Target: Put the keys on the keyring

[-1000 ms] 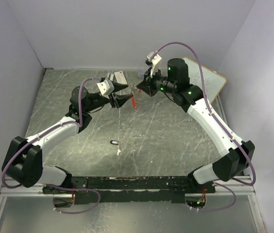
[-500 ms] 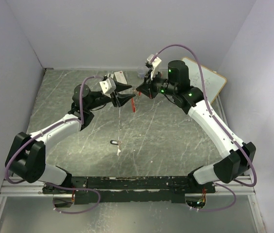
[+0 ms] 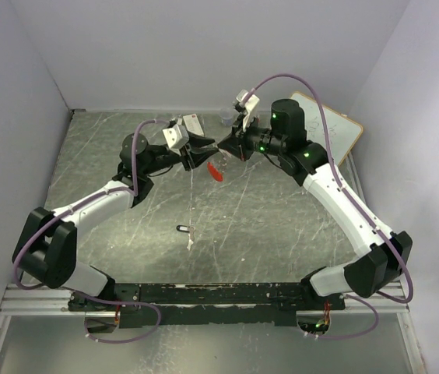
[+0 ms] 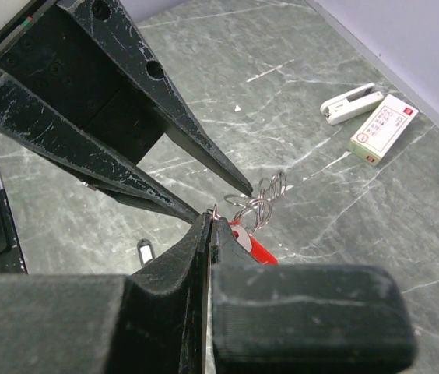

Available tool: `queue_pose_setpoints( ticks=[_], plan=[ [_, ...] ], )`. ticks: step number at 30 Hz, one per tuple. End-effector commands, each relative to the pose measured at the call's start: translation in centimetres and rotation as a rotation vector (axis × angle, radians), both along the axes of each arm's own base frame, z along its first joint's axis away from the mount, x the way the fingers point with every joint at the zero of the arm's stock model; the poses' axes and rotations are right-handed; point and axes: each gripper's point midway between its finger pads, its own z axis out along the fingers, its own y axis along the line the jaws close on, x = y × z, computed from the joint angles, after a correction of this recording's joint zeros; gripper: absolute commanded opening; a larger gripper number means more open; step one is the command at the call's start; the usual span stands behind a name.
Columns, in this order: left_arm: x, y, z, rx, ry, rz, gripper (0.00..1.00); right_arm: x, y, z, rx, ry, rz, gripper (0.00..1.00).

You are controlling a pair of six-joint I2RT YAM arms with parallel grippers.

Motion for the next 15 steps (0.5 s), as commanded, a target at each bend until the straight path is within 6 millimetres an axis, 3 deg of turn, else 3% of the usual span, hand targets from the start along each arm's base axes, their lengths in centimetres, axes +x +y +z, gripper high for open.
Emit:
queue_pose_setpoints(
  ticks=[1, 12, 15],
  plan=[
    [-0.5, -0.68, 2.29, -0.037, -0.061, -0.04, 0.41, -0.71, -0.05, 1.52, 0.027, -0.056, 0.027, 0.0],
    [-0.92, -1.01, 1.96, -0.018, -0.057, -0.056, 0.07, -0.44, -0.23, 1.55, 0.032, -0.059, 0.002, 0.0],
    [-0.84, -0.69, 2.07, -0.026, -0.064, -0.031, 0.07, 0.04, -0.31, 1.41, 0.035, -0.044, -0.026, 0.0]
  ],
)
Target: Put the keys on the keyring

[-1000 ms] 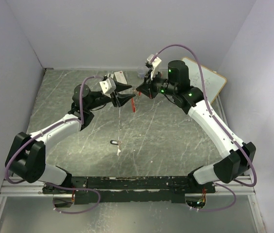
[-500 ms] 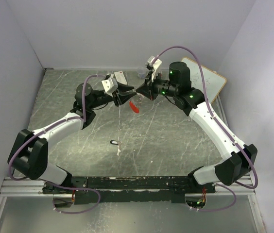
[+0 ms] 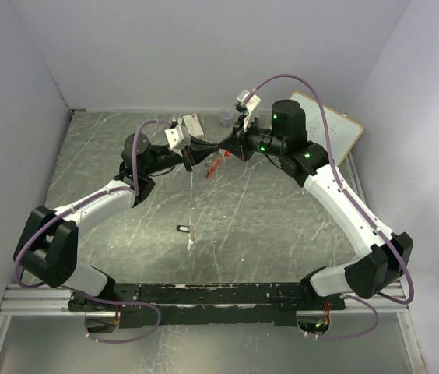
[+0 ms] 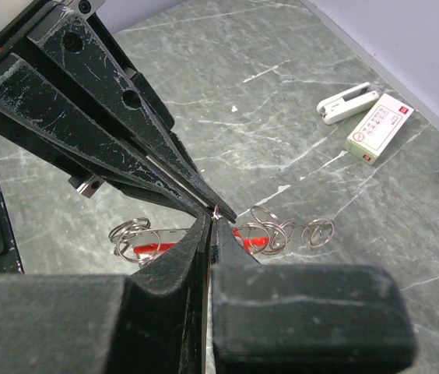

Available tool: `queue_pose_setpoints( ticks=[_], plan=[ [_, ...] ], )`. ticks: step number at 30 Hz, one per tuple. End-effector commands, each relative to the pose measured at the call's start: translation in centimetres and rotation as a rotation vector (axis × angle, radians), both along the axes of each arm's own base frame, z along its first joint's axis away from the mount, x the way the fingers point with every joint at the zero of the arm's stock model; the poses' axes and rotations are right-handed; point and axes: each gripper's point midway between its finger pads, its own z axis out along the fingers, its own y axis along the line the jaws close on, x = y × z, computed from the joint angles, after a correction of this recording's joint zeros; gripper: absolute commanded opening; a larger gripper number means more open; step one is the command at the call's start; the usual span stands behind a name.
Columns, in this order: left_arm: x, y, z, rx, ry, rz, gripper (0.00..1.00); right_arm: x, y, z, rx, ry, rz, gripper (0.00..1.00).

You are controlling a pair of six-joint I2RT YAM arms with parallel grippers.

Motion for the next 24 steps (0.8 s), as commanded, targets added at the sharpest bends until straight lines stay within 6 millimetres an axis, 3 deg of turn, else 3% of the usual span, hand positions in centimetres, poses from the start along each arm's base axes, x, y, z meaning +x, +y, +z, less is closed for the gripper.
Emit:
queue_pose_setpoints(
  ticks=[1, 11, 24],
  plan=[
    [-0.3, 0.2, 2.2, -0.033, -0.07, 0.017, 0.07, 0.3, -0.2, 1.3, 0.035, -0.027, -0.031, 0.0],
    [-0.1, 2.0, 4.1, -0.136, -0.109, 0.126, 0.07, 2.1, -0.1, -0.6, 0.065, 0.087, -0.138, 0.0],
    [0.1, 2.8, 5.3, -0.209, -0.12, 0.167, 0.07, 3.3, -0.4, -2.1, 0.081, 0.164, -0.223, 0.0]
  ],
)
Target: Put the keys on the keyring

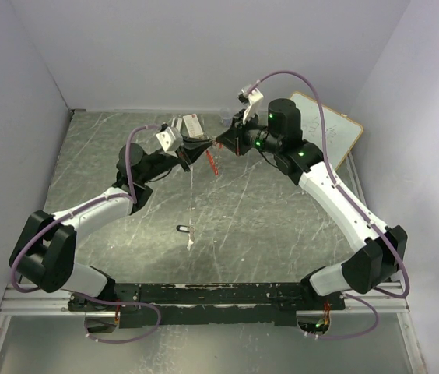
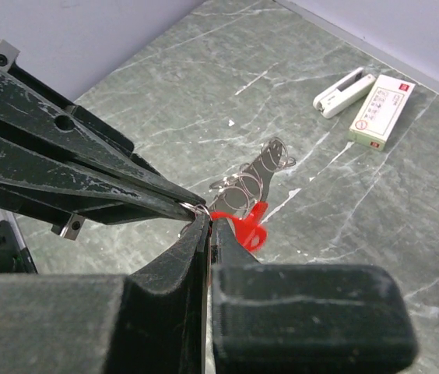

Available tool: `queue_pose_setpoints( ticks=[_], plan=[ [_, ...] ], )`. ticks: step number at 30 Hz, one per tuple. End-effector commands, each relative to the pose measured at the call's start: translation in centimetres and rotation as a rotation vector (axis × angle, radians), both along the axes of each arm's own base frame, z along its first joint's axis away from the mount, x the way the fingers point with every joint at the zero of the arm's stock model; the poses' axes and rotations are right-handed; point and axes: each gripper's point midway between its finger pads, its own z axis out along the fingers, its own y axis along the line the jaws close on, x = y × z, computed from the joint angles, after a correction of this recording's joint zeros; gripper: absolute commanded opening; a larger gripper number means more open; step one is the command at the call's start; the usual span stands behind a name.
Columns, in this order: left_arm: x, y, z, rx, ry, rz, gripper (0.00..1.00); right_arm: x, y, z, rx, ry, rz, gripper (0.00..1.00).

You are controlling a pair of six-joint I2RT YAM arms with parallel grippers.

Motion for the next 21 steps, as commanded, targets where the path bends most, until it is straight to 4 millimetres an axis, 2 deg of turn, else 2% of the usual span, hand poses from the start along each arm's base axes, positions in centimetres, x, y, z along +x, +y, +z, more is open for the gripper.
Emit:
queue_pose_setpoints(
  ticks=[1, 4, 9, 17, 18, 21],
  plan=[
    [-0.7, 1.2, 4.7, -0.11, -0.125, 0.036, 0.07, 1.0, -0.8, -1.8, -0.019, 0.047, -0.074, 0.0],
    [-0.6, 1.6, 5.1, -0.136, -0.125, 0.059, 0.07, 1.7, -1.9, -2.2, -0.018, 0.061, -0.11, 0.0],
    [-0.9, 1.7, 5.8, -0.176, -0.129, 0.037, 0.07, 1.9, -2.1, -2.9, -0.011, 0.078, -0.115, 0.0],
    [-0.8, 1.7, 4.7, -0.173, -0.1, 0.037, 0.07, 1.8, -2.9, -0.8, 0.003, 0.001, -0.14, 0.0],
    [-0.7, 1.8, 4.5, -0.169, -0.091, 0.046, 0.1, 1.8, -3.1, -0.5, -0.002, -0.008, -0.148, 0.0],
    [-0.2, 2.1, 3.6, -0.142, -0.057, 0.085, 0.42, 1.8, -3.5, 0.5, -0.014, -0.035, -0.161, 0.0]
  ],
)
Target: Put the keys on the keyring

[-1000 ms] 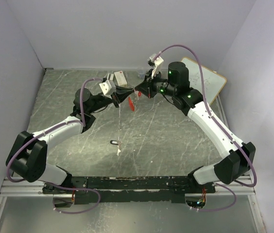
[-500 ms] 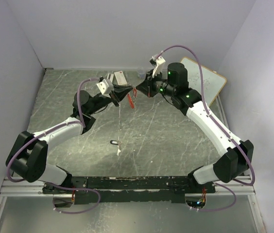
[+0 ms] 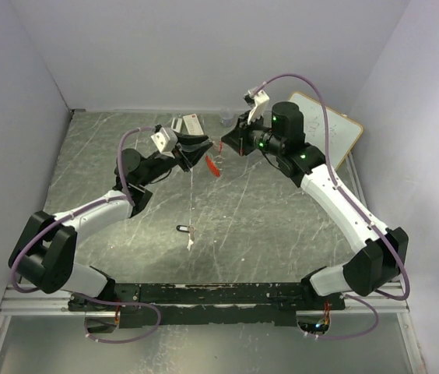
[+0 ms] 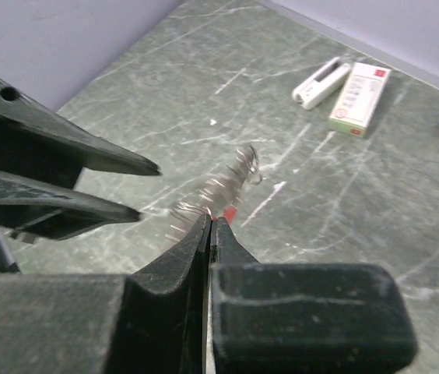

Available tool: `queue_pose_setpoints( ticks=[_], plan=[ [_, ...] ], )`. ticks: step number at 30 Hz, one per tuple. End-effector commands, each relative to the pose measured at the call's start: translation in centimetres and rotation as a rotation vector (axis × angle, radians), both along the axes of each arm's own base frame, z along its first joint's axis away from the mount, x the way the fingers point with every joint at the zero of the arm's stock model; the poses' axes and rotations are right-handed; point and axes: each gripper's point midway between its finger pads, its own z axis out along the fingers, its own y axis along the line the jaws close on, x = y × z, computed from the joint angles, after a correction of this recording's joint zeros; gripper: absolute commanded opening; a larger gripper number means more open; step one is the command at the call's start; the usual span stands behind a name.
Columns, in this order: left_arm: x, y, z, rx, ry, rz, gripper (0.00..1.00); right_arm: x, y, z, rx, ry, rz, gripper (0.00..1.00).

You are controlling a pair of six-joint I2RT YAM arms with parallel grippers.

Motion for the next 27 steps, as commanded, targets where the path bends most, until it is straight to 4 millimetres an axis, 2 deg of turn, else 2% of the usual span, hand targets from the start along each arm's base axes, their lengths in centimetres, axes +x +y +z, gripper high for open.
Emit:
queue_pose_setpoints(
  ticks=[1, 5, 9, 17, 20, 24, 26, 27],
  plan=[
    [0.0, 1.7, 2.6, -0.05, -0.065, 0.08, 0.48, 1.2, -2.7, 1.7, -0.045, -0.069, -0.106, 0.0],
    [0.2, 2.9, 2.0, -0.036, -0.063, 0.145, 0.59, 1.2, -2.9, 3.1, -0.062, -0.099, -0.108, 0.0],
    [0.3, 3.0, 1.9, -0.005, -0.064, 0.156, 0.59, 1.3, -3.0, 3.5, -0.081, -0.116, -0.102, 0.0],
    [0.8, 1.3, 1.8, 0.034, -0.055, 0.089, 0.56, 1.1, -2.8, 4.2, -0.072, -0.139, -0.081, 0.0],
    [0.8, 1.5, 1.7, 0.024, -0.053, 0.098, 0.55, 1.0, -2.8, 3.9, -0.076, -0.131, -0.081, 0.0],
    [0.8, 1.6, 1.2, 0.036, -0.035, 0.1, 0.54, 1.3, -3.5, 2.4, -0.091, -0.091, -0.128, 0.0],
    [0.8, 1.7, 1.1, 0.043, -0.028, 0.105, 0.54, 2.1, -4.3, 0.5, -0.117, -0.023, -0.201, 0.0],
    [0.7, 1.7, 1.1, 0.039, -0.027, 0.103, 0.54, 2.6, -4.9, -1.1, -0.152, 0.032, -0.254, 0.0]
  ],
)
